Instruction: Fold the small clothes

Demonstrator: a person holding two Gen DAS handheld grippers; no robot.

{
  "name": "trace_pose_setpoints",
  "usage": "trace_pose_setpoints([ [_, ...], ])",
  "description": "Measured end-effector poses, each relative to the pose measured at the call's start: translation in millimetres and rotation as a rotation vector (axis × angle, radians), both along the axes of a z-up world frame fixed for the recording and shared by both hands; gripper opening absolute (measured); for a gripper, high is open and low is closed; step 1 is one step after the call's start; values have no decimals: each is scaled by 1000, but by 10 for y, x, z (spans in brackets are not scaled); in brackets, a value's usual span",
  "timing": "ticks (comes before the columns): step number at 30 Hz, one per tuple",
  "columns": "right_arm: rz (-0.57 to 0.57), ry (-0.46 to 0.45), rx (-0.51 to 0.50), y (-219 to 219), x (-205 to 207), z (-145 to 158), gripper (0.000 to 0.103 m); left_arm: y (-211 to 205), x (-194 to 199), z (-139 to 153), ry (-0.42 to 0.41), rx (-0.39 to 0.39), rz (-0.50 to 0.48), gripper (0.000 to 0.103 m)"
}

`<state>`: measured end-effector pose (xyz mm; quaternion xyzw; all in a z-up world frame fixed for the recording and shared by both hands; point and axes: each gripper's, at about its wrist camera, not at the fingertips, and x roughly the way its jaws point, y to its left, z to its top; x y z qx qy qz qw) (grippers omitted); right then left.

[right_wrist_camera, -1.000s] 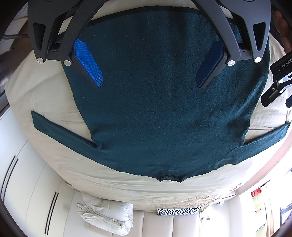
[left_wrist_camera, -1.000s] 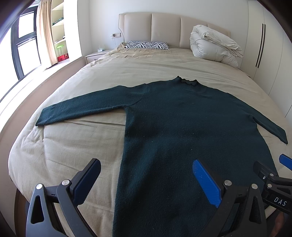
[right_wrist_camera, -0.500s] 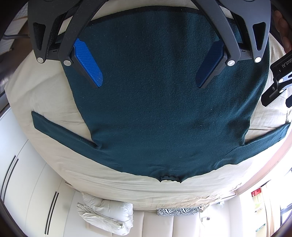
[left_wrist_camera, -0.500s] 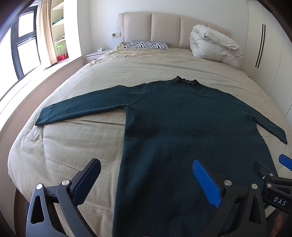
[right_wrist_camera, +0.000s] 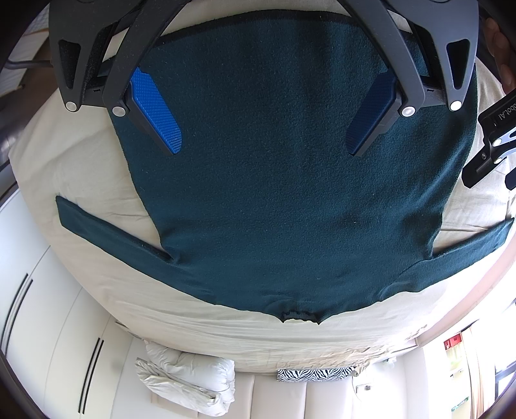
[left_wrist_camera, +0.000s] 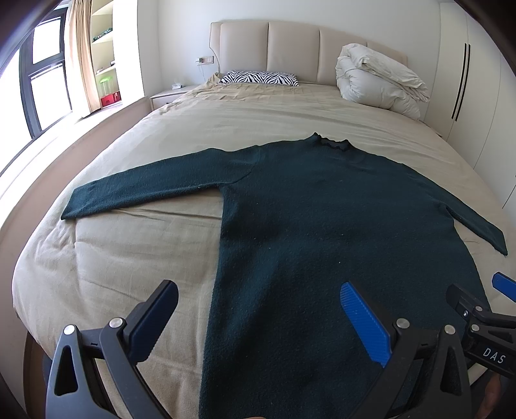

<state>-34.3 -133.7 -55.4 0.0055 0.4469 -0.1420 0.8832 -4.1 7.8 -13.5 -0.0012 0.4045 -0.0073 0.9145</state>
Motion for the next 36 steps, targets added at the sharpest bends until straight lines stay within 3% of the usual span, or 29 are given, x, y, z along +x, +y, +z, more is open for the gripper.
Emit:
trace_pose_setpoints([
  [10, 6, 8, -9, 45, 43, -15, 103, 5, 5, -5, 12, -20, 0, 103],
  [17, 11, 11, -17, 81, 90, -21, 103, 113, 35, -25, 30, -86, -2, 103],
  [22, 23, 11, -19, 144, 154, -26, 103, 333, 120, -51, 49, -132, 48, 103],
  [27, 55, -42, 1, 224, 232, 68, 103, 774, 290, -52, 41, -357, 47, 103],
  [29, 77, -92, 14, 280, 264, 146, 103, 938, 377, -54, 33, -411, 42, 103],
  [33, 130, -177, 53, 402, 355, 307, 103, 1291, 514, -168, 106, -449, 102, 103],
  [36, 169, -218, 68, 513, 449, 390, 103, 1822, 540, -281, 56, -586, 215, 103],
])
